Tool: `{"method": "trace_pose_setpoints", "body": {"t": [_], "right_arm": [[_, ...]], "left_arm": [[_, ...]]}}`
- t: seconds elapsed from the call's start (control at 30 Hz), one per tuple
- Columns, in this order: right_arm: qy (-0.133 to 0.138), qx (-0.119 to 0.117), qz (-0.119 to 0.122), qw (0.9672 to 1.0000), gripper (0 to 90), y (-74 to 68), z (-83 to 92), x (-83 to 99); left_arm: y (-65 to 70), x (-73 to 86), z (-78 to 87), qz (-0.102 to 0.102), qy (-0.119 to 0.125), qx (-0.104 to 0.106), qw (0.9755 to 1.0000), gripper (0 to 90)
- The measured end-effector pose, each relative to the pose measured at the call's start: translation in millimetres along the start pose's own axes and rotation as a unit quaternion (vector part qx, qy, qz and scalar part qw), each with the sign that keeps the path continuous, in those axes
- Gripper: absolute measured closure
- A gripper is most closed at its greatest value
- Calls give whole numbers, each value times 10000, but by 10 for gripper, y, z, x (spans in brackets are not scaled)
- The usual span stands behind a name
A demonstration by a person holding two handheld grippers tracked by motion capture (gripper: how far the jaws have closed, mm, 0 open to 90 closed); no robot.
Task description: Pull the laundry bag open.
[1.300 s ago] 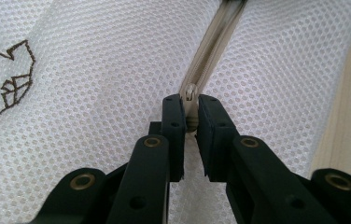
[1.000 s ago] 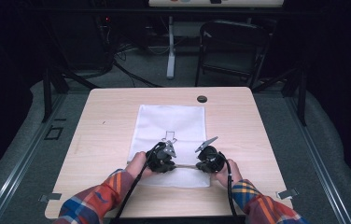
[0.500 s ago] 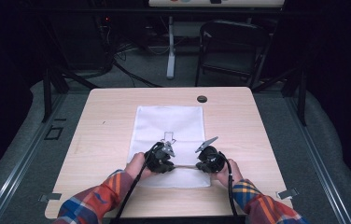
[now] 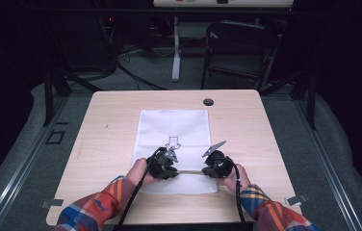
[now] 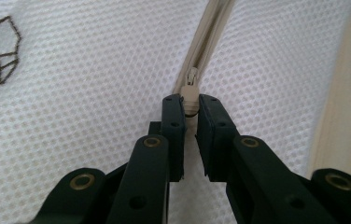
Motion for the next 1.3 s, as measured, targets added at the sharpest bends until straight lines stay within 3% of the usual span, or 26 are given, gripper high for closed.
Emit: {"method": "trace_pose_setpoints", "body": {"t": [0.33, 0.43, 0.5, 0.57, 0.67, 0.77, 0.83, 1.13, 1.2, 1.3], "right_arm": [[-15, 42, 42, 10000, 900, -4, 2, 2], [-6, 12, 22, 10000, 900, -4, 3, 6], [-46, 28, 30, 10000, 900, 9, 12, 15], [-21, -35, -9, 10000, 900, 10, 10, 13], [-7, 49, -5, 10000, 900, 10, 1, 2], [-57, 32, -6, 10000, 900, 12, 12, 13], [-55, 23, 8, 10000, 900, 13, 13, 14], [-4, -1, 40, 10000, 900, 10, 9, 11], [22, -12, 18, 10000, 900, 7, 7, 8], [64, 22, -18, 10000, 900, 17, 5, 9]], "left_arm": [[-18, 48, 16, 11, -4, 26, 10000, 815], [-76, 118, 51, 77, -67, -59, 9999, 815], [-143, 190, 101, 244, -38, -116, 9996, 815], [-139, 225, 126, 330, 24, -36, 9994, 814], [-118, 237, 101, 166, -112, -116, 9997, 814], [-129, 232, 122, 301, 26, -24, 9995, 814], [-131, 235, 130, 241, -24, -33, 9997, 814], [-135, 254, 149, 326, 48, -67, 9994, 815], [-185, 337, 167, 344, -103, -173, 9992, 814], [-256, 449, 236, 537, -70, -209, 9983, 814]]}}
Point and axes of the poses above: each handheld gripper's, and its own axes: z roughly backward along the jaws, x roughly out of its underside, y roughly to its right, the point moved 10 cm from there along -z, roughly forward along the jaws, and after that the axes turned 1 degree about -x, right-handed, at the moved point
